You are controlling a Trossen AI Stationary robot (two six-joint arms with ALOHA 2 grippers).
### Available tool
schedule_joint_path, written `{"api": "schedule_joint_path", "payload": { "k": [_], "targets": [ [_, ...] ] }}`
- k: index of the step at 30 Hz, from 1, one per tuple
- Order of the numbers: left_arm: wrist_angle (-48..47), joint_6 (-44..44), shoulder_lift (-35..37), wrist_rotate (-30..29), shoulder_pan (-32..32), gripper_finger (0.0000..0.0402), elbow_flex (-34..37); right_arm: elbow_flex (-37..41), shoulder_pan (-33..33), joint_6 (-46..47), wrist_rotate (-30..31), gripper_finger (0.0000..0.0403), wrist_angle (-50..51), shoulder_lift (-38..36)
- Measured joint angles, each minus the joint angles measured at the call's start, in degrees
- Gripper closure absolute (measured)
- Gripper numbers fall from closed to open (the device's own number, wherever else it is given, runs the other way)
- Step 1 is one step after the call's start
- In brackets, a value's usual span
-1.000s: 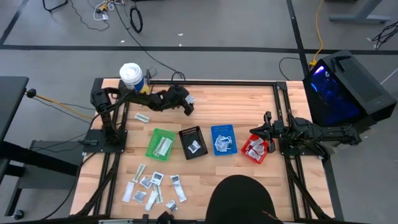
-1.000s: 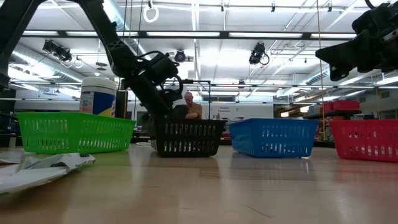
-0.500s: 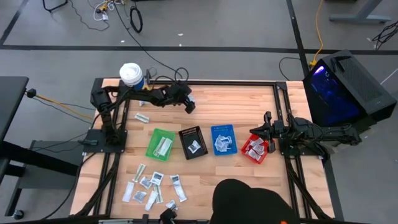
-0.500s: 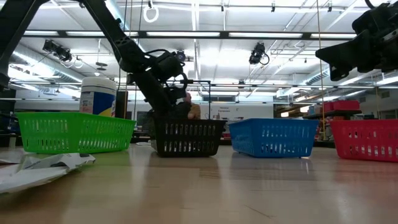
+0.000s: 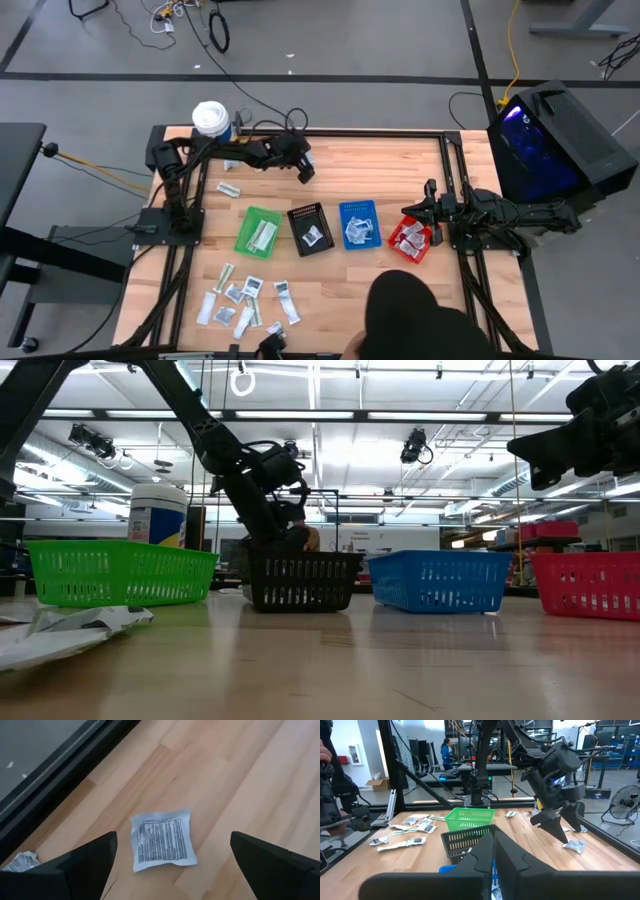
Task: Pick & Place First Aid Supplies
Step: Put the towelette pack into the black basket
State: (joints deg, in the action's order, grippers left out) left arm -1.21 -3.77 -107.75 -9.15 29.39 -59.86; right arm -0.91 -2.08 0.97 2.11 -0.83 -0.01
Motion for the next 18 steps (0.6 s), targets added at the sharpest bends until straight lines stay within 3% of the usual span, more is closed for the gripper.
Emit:
{"api": "schedule_joint_path", "payload": {
  "k": [8,18],
  "targets": [
    [-5.3,0.7,-3.1,0.2,0.9,0.0005,-4.7,0.0,0.0,0.0,0.0,0.038,0.0,0.0],
    [-5.3,0.0,-4.9,1.1,2.3,0.0005,-5.8,0.0,0.0,0.0,0.0,0.038,0.0,0.0]
  ]
}}
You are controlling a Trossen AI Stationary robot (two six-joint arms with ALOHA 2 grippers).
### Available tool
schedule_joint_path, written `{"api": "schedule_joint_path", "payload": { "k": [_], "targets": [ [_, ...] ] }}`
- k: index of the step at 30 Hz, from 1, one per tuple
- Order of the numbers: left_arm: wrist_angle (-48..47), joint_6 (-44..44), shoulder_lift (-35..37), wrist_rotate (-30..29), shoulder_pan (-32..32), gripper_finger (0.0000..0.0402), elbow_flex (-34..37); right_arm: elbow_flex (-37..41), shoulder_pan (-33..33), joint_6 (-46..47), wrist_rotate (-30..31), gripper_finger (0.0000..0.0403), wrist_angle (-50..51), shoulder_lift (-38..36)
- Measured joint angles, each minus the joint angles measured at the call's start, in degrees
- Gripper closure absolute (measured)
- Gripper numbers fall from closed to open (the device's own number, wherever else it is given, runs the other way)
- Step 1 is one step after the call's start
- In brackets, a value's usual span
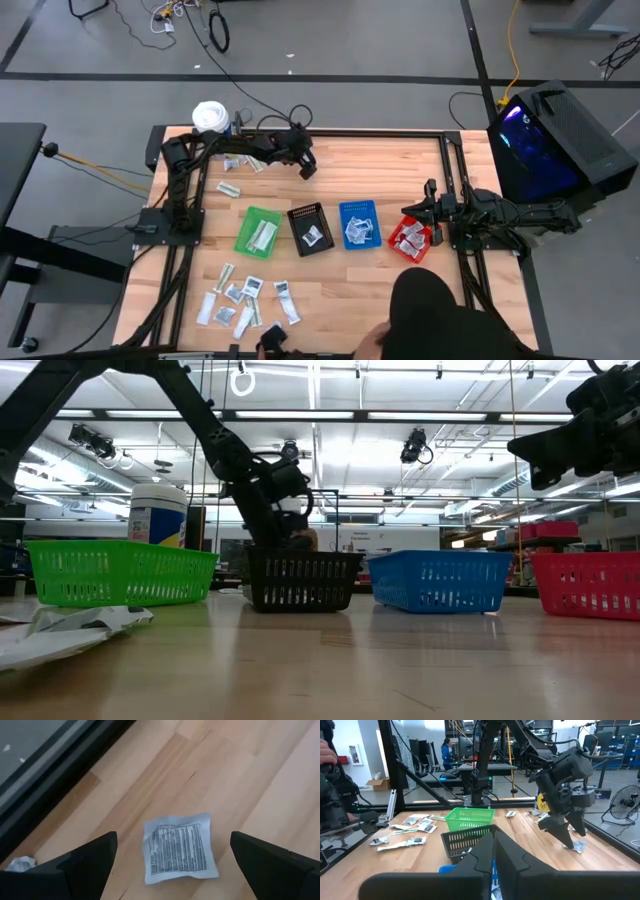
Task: Pick & Place First Aid Supplies
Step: Put the towelette pack into the black basket
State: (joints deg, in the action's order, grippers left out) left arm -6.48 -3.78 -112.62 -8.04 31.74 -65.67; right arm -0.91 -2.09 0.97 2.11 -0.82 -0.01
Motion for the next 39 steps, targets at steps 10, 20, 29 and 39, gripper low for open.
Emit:
{"api": "schedule_joint_path", "payload": {
  "k": [10,20,29,39],
  "targets": [
    [-1.0,-0.1,0.0,3.6,1.9,0.0005,0.0,0.0,0.0,0.0,0.0,0.038,0.0,0.0],
    [-1.7,0.1,-0.8,4.7,2.0,0.0005,0.1,0.0,0.0,0.0,0.0,0.038,0.0,0.0],
    [-1.2,0.0,-1.4,4.7,2.5,0.0005,0.0,0.0,0.0,0.0,0.0,0.038,0.0,0.0],
    [-1.3,0.0,-1.4,4.7,2.6,0.0056,0.0,0.0,0.0,0.0,0.0,0.038,0.0,0.0]
  ]
}}
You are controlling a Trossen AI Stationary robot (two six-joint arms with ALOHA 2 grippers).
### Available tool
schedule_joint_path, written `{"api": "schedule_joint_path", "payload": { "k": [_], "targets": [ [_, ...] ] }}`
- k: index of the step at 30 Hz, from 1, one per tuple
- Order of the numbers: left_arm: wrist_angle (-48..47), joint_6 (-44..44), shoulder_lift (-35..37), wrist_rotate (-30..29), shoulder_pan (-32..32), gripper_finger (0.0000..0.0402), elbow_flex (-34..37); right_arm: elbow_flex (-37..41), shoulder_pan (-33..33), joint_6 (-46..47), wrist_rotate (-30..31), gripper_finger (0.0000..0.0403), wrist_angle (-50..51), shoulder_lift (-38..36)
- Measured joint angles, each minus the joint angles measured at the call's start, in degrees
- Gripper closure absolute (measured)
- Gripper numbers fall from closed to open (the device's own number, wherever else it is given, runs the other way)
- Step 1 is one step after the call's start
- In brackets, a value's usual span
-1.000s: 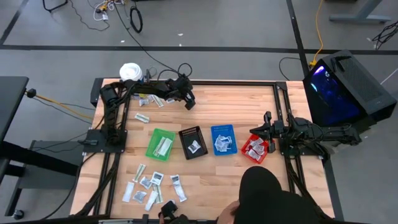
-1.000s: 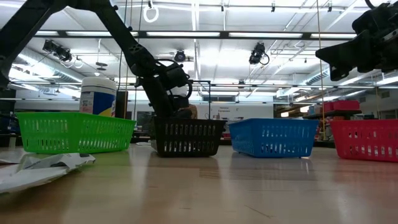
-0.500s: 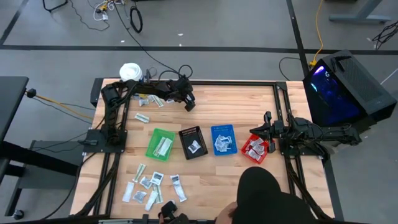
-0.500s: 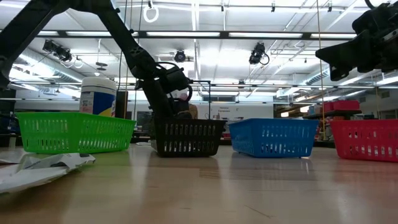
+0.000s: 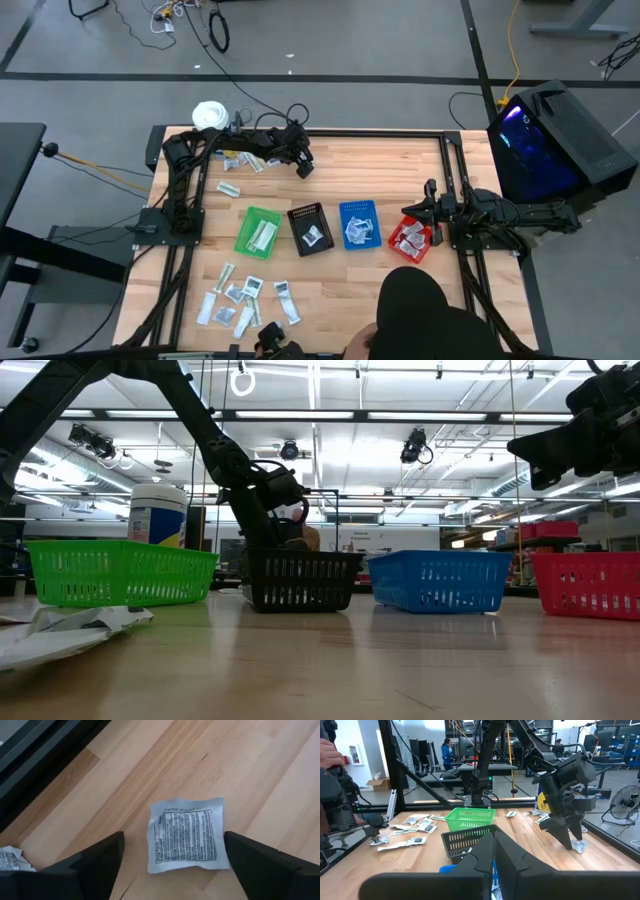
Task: Pick & Place First Aid Supplies
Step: Put the towelette pack into the black basket
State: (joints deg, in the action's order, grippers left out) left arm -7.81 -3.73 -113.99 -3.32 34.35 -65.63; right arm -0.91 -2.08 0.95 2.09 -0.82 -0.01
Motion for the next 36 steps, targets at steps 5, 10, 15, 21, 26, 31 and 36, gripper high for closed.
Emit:
{"api": "schedule_joint_path", "payload": {
  "k": [5,10,15,21,26,31,36],
  "targets": [
    [0.0,0.0,0.0,0.0,0.0,0.0097,0.0,0.0,0.0,0.0,0.0,0.038,0.0,0.0],
    [-0.1,0.0,0.0,0.1,0.0,0.0137,0.0,0.0,0.0,0.0,0.0,0.038,0.0,0.0],
    [-0.1,0.0,0.0,0.0,0.0,0.017,0.0,0.0,0.0,0.0,0.0,0.038,0.0,0.0],
    [-0.1,0.0,0.0,0.0,0.0,0.0189,0.0,0.0,0.0,0.0,0.0,0.038,0.0,0.0],
    [-0.1,0.0,0.0,-0.1,-0.1,0.019,0.0,0.0,0.0,0.0,0.0,0.038,0.0,0.0],
    [-0.3,-0.1,0.1,-0.1,-0.1,0.019,0.0,0.0,0.0,0.0,0.0,0.038,0.0,0.0],
    [-1.3,0.0,1.0,-1.7,-0.1,0.019,0.0,0.0,0.0,0.0,0.0,0.038,0.0,0.0]
  ]
}}
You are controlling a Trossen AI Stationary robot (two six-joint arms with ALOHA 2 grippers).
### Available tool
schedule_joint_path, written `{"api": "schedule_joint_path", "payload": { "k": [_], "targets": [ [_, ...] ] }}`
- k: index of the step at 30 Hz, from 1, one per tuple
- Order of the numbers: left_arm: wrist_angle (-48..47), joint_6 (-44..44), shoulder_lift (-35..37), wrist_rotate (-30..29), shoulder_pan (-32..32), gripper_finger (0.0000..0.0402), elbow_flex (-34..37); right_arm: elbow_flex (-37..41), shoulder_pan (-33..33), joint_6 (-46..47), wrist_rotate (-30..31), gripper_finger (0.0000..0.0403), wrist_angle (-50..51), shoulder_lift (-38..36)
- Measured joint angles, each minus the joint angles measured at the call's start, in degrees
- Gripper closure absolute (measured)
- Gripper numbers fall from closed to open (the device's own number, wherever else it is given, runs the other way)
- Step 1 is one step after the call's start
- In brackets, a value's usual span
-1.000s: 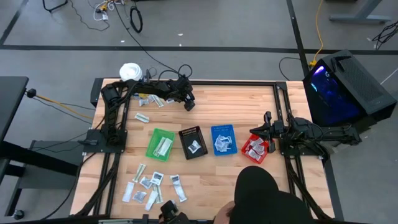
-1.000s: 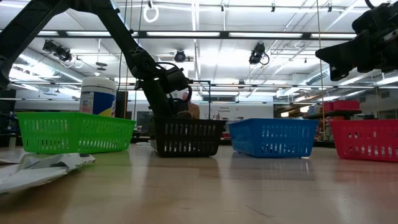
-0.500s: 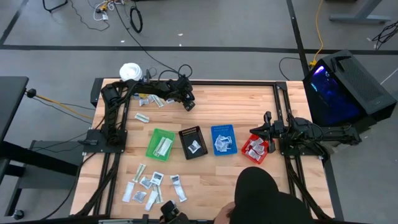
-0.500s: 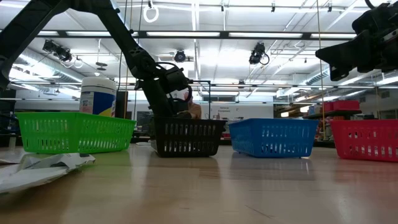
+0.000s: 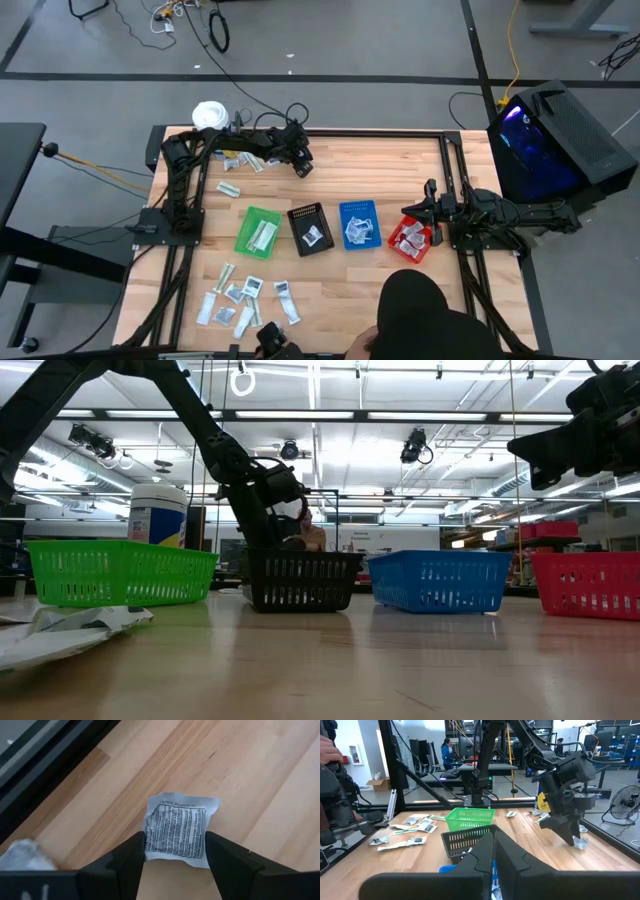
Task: Pick & Place First Aid Supplies
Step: Put the towelette pack into the black basket
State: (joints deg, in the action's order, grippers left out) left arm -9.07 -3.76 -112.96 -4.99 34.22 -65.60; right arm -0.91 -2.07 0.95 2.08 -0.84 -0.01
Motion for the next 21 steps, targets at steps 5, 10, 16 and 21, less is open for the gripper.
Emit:
{"api": "schedule_joint_path", "payload": {
  "k": [5,10,16,21],
  "targets": [
    [-0.2,0.6,1.8,-2.3,0.0,0.0189,0.0,0.0,0.0,0.0,0.0,0.038,0.0,0.0],
    [-2.0,0.5,4.2,-2.6,-0.2,0.0189,0.0,0.0,0.0,0.0,0.0,0.038,0.0,0.0],
    [-3.5,0.0,8.2,-2.7,-1.5,0.0189,0.0,0.0,0.0,0.0,0.0,0.038,0.0,0.0],
    [-4.2,0.0,11.8,-2.7,-3.5,0.0189,0.0,0.0,0.0,0.0,0.0,0.038,0.0,0.0]
  ]
}}
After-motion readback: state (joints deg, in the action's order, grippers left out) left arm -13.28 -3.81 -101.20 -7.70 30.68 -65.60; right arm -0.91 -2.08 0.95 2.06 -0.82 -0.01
